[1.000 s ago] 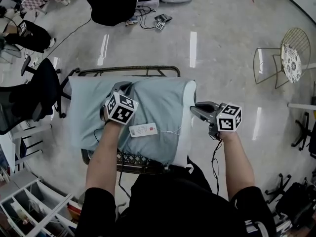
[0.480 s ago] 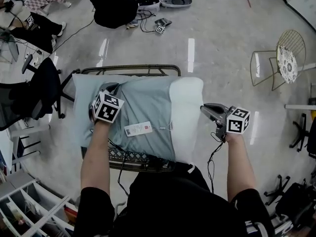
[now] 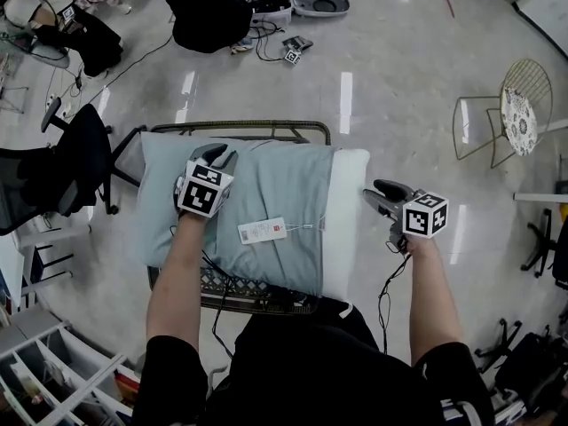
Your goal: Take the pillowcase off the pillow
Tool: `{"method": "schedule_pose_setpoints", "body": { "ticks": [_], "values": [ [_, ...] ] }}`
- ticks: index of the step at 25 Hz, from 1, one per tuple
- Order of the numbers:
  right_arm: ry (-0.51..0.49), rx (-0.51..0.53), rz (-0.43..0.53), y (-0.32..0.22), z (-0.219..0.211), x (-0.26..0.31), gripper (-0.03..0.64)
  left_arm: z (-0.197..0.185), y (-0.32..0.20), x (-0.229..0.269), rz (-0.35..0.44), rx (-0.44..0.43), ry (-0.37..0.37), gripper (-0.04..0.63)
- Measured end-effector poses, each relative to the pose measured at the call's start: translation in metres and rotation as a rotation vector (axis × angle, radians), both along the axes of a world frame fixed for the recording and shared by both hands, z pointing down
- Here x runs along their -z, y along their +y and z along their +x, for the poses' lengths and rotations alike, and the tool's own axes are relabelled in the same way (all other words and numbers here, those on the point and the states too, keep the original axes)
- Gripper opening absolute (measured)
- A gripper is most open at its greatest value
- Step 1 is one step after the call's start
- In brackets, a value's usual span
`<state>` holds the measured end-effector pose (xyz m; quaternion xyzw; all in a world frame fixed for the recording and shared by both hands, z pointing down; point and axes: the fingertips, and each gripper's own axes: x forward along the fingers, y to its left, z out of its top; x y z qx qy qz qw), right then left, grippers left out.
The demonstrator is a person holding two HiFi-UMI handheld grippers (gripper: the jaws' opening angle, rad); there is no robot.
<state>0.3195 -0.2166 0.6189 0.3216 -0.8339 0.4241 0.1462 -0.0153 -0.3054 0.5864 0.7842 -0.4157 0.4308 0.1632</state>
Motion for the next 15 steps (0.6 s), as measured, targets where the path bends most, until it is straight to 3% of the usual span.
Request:
{"method": "schedule_pose_setpoints", "body": {
  "ticks": [4,8,10,12,15],
  "values": [
    [0.038,-0.053,0.0,-0.033,-0.007,-0.011,0.276,0.024,-0.01,-0.015,-0.035,-0.023,0.052,0.092],
    [0.027,-0.086,-0.049,-0.058,-0.024,-0.026,0.366,0.086,-0.011,-0.022,-0.051,-0.148,0.102,0.105],
    [0.016,-0.078,-0.093,-0.059,-0.041,-0.038,0.408,0.11,-0.011,-0.034,-0.076,-0.201,0.091,0.13],
    [0.018,-0.068,-0.111,-0.056,-0.055,-0.047,0.405,0.121,-0.009,-0.052,-0.116,-0.239,0.041,0.141],
    [0.006,-0.048,-0.077,-0.05,-0.068,-0.046,0.28,0.12,-0.006,-0.074,-0.142,-0.282,-0.066,0.127]
  ]
}}
